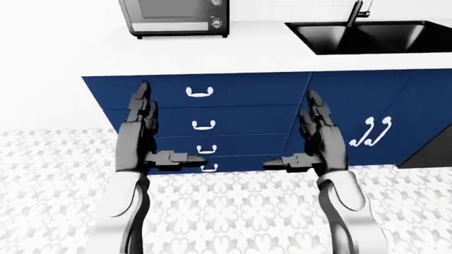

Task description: Open the toaster oven door.

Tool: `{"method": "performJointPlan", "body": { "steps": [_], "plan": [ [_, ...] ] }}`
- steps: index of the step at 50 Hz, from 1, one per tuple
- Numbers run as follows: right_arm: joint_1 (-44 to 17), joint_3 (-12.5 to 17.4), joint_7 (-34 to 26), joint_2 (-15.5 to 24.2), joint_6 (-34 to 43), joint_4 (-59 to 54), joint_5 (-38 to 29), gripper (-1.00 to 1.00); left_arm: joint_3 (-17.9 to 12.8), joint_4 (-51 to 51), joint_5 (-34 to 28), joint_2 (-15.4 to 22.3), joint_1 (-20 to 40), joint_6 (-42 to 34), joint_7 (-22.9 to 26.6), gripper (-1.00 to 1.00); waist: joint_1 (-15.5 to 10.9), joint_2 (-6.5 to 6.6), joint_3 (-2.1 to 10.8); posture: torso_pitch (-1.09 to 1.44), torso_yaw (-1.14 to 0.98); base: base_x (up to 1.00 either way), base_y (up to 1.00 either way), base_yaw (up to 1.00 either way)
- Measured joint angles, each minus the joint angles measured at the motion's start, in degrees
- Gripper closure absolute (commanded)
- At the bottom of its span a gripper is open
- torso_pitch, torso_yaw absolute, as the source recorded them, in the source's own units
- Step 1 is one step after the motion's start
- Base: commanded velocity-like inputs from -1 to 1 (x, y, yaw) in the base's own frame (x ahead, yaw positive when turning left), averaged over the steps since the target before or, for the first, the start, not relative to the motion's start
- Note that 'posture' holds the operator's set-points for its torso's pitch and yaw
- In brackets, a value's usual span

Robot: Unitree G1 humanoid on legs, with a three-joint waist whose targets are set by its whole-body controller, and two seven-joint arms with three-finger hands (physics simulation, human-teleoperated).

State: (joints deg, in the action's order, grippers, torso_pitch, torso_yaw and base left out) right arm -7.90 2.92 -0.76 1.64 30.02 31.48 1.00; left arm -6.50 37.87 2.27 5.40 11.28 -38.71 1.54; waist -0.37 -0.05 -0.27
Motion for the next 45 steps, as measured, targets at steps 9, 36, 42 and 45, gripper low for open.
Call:
{"method": "performJointPlan", "body": {
  "steps": [9, 36, 42, 45],
  "plan": [
    [-9.49, 3.58, 2.63, 2.76, 16.01, 11.79, 3.99, -1.00, -1.41, 7.35, 1.00, 2.27, 9.50, -14.47, 0.06, -1.00, 0.02, -0.28, -0.61, 0.00, 0.00, 0.00, 0.00, 0.00],
    [-7.43, 1.72, 4.20, 2.02, 16.95, 12.65, 8.01, -1.00, -5.43, 9.58, 6.66, 4.30, 10.10, -17.89, -3.81, -1.00, -0.17, 2.52, -1.88, 0.00, 0.00, 0.17, 0.00, 0.00],
    [-6.63, 2.02, 4.69, 1.97, 14.78, 13.49, 8.50, -1.00, -5.30, 10.62, 8.07, 4.50, 9.95, -17.47, -4.07, -1.00, -0.78, -1.94, -1.95, 0.00, 0.00, 0.24, 0.00, 0.00],
    [-6.08, 2.57, 4.79, 2.35, 14.57, 12.63, 8.48, -1.00, -4.00, 9.80, 8.33, 3.81, 9.14, -17.33, -4.04, -1.00, 0.12, -1.71, -2.56, 0.00, 0.00, 0.27, 0.00, 0.00]
  ]
}}
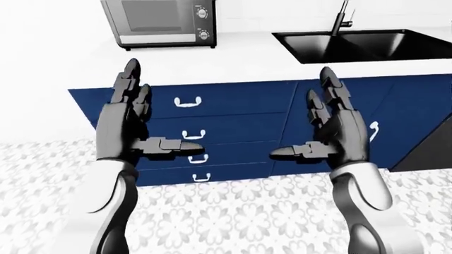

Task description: Open the toaster oven door.

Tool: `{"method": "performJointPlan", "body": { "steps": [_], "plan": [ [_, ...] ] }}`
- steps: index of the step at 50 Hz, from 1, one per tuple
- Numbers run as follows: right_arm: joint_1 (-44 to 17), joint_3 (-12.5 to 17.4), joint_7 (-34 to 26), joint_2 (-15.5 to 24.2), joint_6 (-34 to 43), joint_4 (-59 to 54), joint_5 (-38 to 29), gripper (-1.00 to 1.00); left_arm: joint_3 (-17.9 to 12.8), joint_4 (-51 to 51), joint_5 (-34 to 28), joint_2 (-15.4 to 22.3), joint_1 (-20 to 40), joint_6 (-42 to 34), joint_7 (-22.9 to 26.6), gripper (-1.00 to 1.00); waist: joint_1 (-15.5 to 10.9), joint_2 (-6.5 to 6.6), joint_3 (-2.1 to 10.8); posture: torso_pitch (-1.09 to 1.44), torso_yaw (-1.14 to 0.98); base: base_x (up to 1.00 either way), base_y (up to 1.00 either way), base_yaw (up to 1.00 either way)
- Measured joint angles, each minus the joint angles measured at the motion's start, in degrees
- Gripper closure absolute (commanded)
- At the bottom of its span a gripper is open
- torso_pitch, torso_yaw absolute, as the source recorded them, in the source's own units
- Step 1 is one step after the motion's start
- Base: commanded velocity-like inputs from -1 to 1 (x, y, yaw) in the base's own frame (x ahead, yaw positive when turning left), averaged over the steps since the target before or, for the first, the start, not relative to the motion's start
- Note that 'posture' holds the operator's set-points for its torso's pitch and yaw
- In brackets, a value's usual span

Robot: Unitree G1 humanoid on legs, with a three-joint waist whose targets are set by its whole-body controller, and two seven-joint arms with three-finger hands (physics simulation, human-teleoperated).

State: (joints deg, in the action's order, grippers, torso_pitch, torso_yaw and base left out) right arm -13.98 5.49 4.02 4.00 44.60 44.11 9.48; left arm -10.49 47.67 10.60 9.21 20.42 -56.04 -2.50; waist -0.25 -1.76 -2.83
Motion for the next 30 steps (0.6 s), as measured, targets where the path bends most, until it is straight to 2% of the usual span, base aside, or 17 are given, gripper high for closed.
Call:
{"method": "performJointPlan", "body": {
  "steps": [2, 4, 8, 10, 12, 13, 15, 16, 18, 23, 25, 26, 27, 30],
  "plan": [
    [0.39, 0.43, 0.37, -0.01, 0.59, -0.83, -0.30, -1.00, 0.52, -0.53, 0.47, 0.04, 0.00, -0.62, 0.30, -1.00, 0.35, -0.44, -0.07, 0.00, 0.00, 0.27, 0.00, 0.00],
    [0.12, 0.19, 0.69, 0.01, 1.09, -0.80, -0.55, -1.00, 0.08, -0.10, 0.71, 0.19, 0.24, -0.87, 0.34, -1.00, 0.40, 0.13, 0.15, 0.00, 0.00, 0.27, 0.00, 0.00],
    [-0.14, 0.53, 1.14, -0.74, 0.71, 0.33, 0.13, -1.00, -1.18, 0.93, 1.39, -0.16, 0.58, 0.02, 0.12, -1.00, 0.55, 2.40, 0.19, 0.00, 0.00, 0.19, 0.00, 0.14],
    [0.37, 1.07, 1.78, -0.89, 0.02, -0.29, 0.62, -1.00, -0.89, 0.87, 2.16, -0.01, 0.62, 0.24, -0.07, -1.00, 0.94, 3.44, 0.45, 0.00, 0.00, 0.18, 0.00, 0.43],
    [0.28, 0.93, 2.40, -0.78, -0.02, -0.96, 0.93, -1.00, -0.92, 0.80, 2.65, 0.29, 0.54, 0.11, -0.28, -1.00, 0.90, 5.28, 1.07, 0.00, 0.00, 0.18, 0.00, 0.43],
    [0.40, 0.32, 2.50, -1.16, -0.01, -1.40, 1.12, -1.00, -1.32, 0.58, 2.69, 0.58, 0.16, 0.03, -0.45, -1.00, 0.22, 4.45, 0.89, 0.00, 0.00, 0.18, 0.00, 0.43],
    [0.93, -0.96, 2.25, -1.23, 0.18, -2.34, 1.70, -1.00, -1.90, -0.15, 2.36, 0.59, -0.82, -0.21, -0.95, -1.00, -0.80, 4.44, 0.38, 0.00, 0.00, 0.18, 0.00, 0.43],
    [1.10, -1.25, 2.07, -1.24, 0.34, -2.60, 2.02, -1.00, -1.98, -0.47, 2.11, 0.58, -1.14, -0.22, -1.18, -1.00, -1.15, 4.38, 0.52, 0.00, 0.00, 0.17, 0.00, 0.44],
    [0.98, -0.95, 2.04, -1.13, 0.79, -2.16, 2.49, -1.00, -1.72, -0.68, 1.79, 0.55, -1.17, 0.11, -1.40, -1.00, -1.34, 3.43, 0.88, 0.00, 0.00, 0.18, 0.00, 0.43],
    [0.22, 0.02, 2.65, -0.80, -0.16, -0.22, 2.80, -1.00, -1.01, -0.06, 1.80, 0.52, -0.96, 1.57, -1.09, -1.00, -1.30, -0.28, 0.37, 0.00, 0.00, 0.18, 0.04, 0.35],
    [-0.17, -0.09, 2.65, -0.82, -0.54, -0.28, 3.29, -1.00, -1.48, 0.11, 1.63, 0.61, -0.86, 1.66, -1.11, -1.00, -1.29, -2.47, 0.73, 0.00, 0.00, 0.18, 0.01, 0.00],
    [0.00, 0.29, 2.68, -0.45, -0.67, -0.39, 3.52, -1.00, -1.27, 0.07, 1.62, 0.12, -0.79, 1.64, -1.11, -1.00, -0.58, -1.76, 0.86, 0.00, 0.00, 0.19, 0.00, 0.00],
    [0.22, 0.67, 2.81, -0.36, -0.59, -0.70, 3.62, -1.00, -0.88, -0.15, 1.71, 0.00, -1.06, 1.59, -1.02, -1.00, 0.02, -0.97, 0.44, 0.00, 0.00, 0.17, 0.00, 0.00],
    [1.04, 1.31, 3.42, -0.08, -0.14, -1.38, 3.31, -1.00, 0.03, -0.93, 2.22, 0.01, -1.27, 0.85, -0.52, -1.00, 0.59, -0.32, 0.54, 0.00, 0.00, 0.18, 0.00, 0.00]
  ]
}}
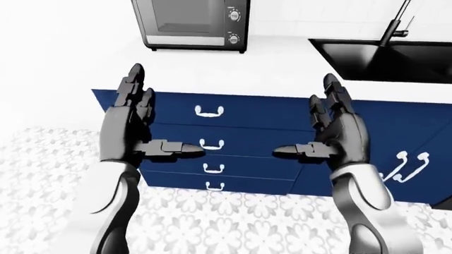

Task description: Open the toaster oven door.

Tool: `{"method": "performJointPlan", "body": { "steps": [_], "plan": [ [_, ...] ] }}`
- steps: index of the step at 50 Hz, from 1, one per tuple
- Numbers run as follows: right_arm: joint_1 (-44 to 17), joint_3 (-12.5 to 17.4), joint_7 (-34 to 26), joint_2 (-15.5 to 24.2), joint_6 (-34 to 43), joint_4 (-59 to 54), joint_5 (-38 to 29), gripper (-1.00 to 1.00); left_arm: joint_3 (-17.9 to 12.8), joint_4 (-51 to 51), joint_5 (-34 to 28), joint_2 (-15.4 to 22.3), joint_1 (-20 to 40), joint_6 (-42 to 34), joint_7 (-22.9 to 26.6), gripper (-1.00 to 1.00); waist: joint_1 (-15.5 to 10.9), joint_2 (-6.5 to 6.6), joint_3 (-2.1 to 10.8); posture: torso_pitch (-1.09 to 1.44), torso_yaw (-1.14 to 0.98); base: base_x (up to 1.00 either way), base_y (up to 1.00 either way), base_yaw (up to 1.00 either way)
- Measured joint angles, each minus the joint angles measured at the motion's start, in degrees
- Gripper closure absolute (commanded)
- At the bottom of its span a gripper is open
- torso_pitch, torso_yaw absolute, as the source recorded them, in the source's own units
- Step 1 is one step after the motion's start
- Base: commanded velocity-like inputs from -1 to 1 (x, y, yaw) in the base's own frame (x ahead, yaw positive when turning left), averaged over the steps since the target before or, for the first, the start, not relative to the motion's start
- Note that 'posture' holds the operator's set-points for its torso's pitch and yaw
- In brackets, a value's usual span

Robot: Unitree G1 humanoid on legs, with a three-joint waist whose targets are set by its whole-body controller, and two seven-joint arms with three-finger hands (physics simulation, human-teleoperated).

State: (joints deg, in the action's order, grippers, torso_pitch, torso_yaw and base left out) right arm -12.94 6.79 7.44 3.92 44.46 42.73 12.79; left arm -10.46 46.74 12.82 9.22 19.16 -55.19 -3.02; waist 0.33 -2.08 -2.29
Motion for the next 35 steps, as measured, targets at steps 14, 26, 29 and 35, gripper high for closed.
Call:
{"method": "performJointPlan", "body": {
  "steps": [14, 26, 29, 35],
  "plan": [
    [-0.77, -0.49, -0.30, 0.09, 0.61, 0.75, 0.89, -1.00, -1.47, 1.50, -0.52, 0.41, -0.01, -0.50, -0.56, -1.00, -1.11, 4.22, 0.53, 0.00, 0.00, 0.18, 0.00, 0.00],
    [-0.02, 0.94, 0.47, 0.60, -0.14, 0.56, 0.36, -1.00, -0.34, 0.79, 0.21, -0.06, -0.56, -0.06, 0.35, -1.00, -0.16, 0.76, 0.04, 0.00, 0.00, 0.18, 0.00, 0.00],
    [-0.29, 0.67, 0.37, 0.60, -0.68, 1.62, 0.53, -1.00, -0.99, 1.73, 0.07, 0.15, 0.29, -0.11, 0.04, -1.00, -0.05, 2.75, -0.31, 0.00, 0.00, 0.19, 0.00, 0.00],
    [-0.20, -0.59, 0.09, 0.17, -0.77, 0.88, 0.70, -1.00, -1.80, 1.15, -0.11, 0.46, -0.32, 0.43, -0.17, -1.00, -0.83, 5.51, -0.13, 0.00, 0.00, 0.18, 0.00, 0.00]
  ]
}}
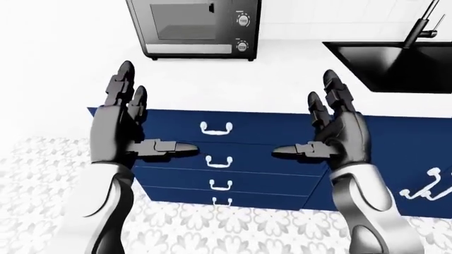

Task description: Open the toaster oven door.

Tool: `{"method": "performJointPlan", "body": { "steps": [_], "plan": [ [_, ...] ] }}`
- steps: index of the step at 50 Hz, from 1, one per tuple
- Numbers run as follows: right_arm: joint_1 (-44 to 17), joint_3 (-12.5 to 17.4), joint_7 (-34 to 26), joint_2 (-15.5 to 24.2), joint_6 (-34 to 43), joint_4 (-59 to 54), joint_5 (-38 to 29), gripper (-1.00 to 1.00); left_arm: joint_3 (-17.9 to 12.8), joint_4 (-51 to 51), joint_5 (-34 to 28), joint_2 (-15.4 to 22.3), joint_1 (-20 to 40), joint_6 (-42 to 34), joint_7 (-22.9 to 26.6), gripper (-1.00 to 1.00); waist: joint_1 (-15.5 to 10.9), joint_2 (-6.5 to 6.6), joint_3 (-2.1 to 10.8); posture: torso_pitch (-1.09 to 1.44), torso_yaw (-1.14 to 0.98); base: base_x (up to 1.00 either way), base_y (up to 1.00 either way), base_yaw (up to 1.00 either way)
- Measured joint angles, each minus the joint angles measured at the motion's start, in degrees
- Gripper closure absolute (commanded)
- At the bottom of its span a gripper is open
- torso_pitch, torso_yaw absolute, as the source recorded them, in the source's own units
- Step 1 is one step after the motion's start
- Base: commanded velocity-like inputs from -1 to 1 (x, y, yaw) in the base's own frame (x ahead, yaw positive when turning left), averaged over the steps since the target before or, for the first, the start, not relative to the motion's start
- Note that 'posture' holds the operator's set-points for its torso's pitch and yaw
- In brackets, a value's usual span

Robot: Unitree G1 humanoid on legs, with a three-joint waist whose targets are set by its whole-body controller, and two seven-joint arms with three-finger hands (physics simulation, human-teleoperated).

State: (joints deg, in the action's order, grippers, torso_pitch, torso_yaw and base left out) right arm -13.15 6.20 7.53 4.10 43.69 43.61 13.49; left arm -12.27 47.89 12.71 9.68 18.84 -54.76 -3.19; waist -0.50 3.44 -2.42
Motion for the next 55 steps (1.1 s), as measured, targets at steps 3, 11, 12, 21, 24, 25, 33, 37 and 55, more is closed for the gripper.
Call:
{"method": "performJointPlan", "body": {
  "steps": [3, 11, 12, 21, 24, 25, 33, 37, 55],
  "plan": [
    [0.08, -0.15, -0.18, 0.06, 0.66, -0.38, 0.12, -1.00, -0.24, -0.63, -0.28, 0.04, -0.09, -0.76, -0.27, -1.00, -0.26, -0.63, 0.43, 0.00, 0.00, 0.18, 0.00, 0.00],
    [-0.43, 0.50, -0.52, 0.48, -0.06, 1.33, -0.13, -1.00, 0.37, 0.82, 0.08, -0.22, 0.74, -0.18, -0.40, -1.00, -0.13, -5.94, 0.64, 0.00, 0.00, 0.18, 0.00, 0.00],
    [-0.44, 0.91, -0.42, 0.56, 0.27, 1.17, -0.16, -1.00, 0.82, 0.66, 0.23, -0.40, 0.60, -0.41, -0.35, -1.00, 0.35, -5.34, 0.25, 0.00, 0.00, 0.18, 0.00, 0.00],
    [-0.57, 1.23, 0.14, 0.53, 0.74, 1.58, -0.29, -1.00, 0.67, 0.87, 0.45, -0.34, 0.15, 0.02, -0.10, -1.00, 0.99, -1.73, -0.20, 0.00, 0.00, 0.18, 0.00, 0.00],
    [-0.56, 1.01, 0.07, 0.17, 0.68, 1.39, -0.13, -1.00, 0.39, 0.78, 0.32, -0.10, -0.08, 0.36, -0.18, -1.00, 0.59, 0.29, 0.24, 0.00, 0.00, 0.17, 0.00, 0.00],
    [-0.20, 0.69, -0.01, 0.08, 0.86, 1.14, 0.02, -1.00, 0.19, 0.47, 0.22, -0.17, -0.34, 0.07, -0.29, -1.00, 0.18, 0.19, 0.03, 0.00, 0.00, 0.18, 0.00, 0.00],
    [-0.17, 1.17, 0.17, 0.19, 0.69, 1.90, 0.74, -1.00, -0.09, 1.16, 0.08, -0.07, -0.34, 0.08, -0.45, -1.00, -0.45, -3.30, 0.34, 0.00, 0.00, 0.19, 0.00, 0.00],
    [-0.35, 1.51, 0.22, 0.60, 0.28, 2.02, 1.08, -1.00, 0.14, 1.03, 0.09, -0.49, -0.32, 0.32, -0.41, -1.00, -0.09, -6.09, 0.63, 0.00, 0.00, 0.18, 0.00, 0.00],
    [0.71, 0.70, 0.04, 0.22, 0.67, 0.46, 1.49, -1.00, -0.84, 0.12, 0.10, 0.09, -1.11, -0.53, -0.36, -1.00, -0.23, -0.64, 0.41, 0.00, 0.00, 0.18, 0.00, 0.00]
  ]
}}
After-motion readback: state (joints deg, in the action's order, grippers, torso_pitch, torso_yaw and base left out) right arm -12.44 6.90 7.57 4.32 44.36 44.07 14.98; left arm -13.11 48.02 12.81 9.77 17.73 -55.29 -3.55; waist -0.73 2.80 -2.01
